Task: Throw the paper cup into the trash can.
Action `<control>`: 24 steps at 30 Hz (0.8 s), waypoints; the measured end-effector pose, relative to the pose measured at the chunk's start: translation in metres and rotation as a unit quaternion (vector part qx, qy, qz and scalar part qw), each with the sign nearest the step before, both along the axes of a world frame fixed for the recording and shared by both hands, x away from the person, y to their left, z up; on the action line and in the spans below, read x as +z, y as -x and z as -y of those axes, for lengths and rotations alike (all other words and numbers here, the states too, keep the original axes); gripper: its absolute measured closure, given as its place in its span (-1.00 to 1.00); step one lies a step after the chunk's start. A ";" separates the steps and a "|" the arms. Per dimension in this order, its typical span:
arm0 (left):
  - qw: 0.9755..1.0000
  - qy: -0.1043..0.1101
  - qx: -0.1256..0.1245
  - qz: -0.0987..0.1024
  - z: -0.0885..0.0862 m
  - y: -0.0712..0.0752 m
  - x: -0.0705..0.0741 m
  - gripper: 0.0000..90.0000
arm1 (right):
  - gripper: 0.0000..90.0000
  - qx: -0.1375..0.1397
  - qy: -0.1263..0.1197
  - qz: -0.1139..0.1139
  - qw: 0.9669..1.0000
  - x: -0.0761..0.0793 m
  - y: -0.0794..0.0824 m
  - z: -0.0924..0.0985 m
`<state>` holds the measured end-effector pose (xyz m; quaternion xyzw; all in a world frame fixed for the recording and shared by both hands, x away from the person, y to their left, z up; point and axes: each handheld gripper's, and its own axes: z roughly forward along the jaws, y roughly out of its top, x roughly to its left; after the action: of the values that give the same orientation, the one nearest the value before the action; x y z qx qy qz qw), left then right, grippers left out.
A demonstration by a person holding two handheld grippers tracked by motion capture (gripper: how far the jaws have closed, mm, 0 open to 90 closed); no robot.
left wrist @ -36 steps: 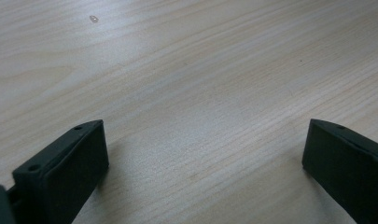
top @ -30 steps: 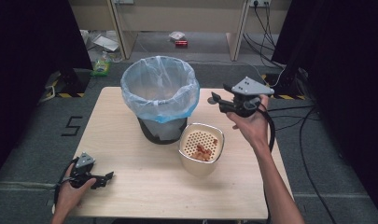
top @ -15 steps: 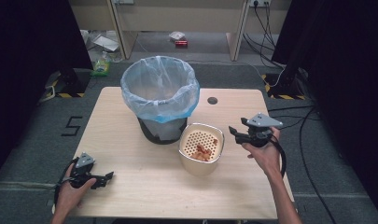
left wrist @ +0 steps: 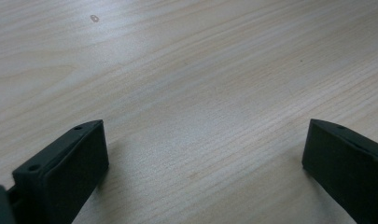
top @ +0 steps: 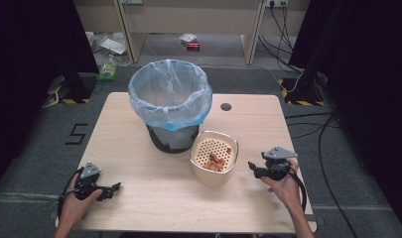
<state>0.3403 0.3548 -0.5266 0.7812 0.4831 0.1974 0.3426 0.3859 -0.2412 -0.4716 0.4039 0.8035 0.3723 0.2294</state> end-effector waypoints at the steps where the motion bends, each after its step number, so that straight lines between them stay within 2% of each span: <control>1: 1.000 0.000 0.000 0.000 0.000 0.000 0.000 -1.00 | -0.23 0.000 0.001 -0.004 1.000 -0.004 0.003 0.000; 5: 1.000 0.000 0.000 0.000 0.000 0.000 0.000 -1.00 | -0.25 0.005 0.014 -0.025 1.000 -0.018 0.011 -0.001; 13: 1.000 0.000 0.000 0.000 0.000 0.000 0.000 -1.00 | -0.32 0.014 0.036 -0.058 0.998 -0.035 0.019 -0.007; 16: 1.000 0.000 0.000 0.000 0.000 0.000 0.000 -1.00 | -0.35 0.006 0.010 -0.068 0.998 -0.039 0.022 -0.008; 17: 1.000 0.000 0.000 0.000 0.000 0.000 0.000 -1.00 | -0.38 0.005 0.009 -0.065 0.998 -0.040 0.022 -0.008; 18: 1.000 0.000 0.000 0.000 0.000 0.000 0.000 -1.00 | -0.49 0.002 0.003 -0.057 0.998 -0.042 0.022 -0.009; 24: 1.000 0.000 0.000 0.000 0.000 0.000 0.000 -1.00 | -0.51 -0.003 0.000 -0.053 0.999 -0.044 0.025 -0.010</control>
<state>0.3401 0.3548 -0.5265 0.7814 0.4830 0.1972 0.3424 0.3605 -0.2308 -0.5155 0.4253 0.8134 0.3500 0.1872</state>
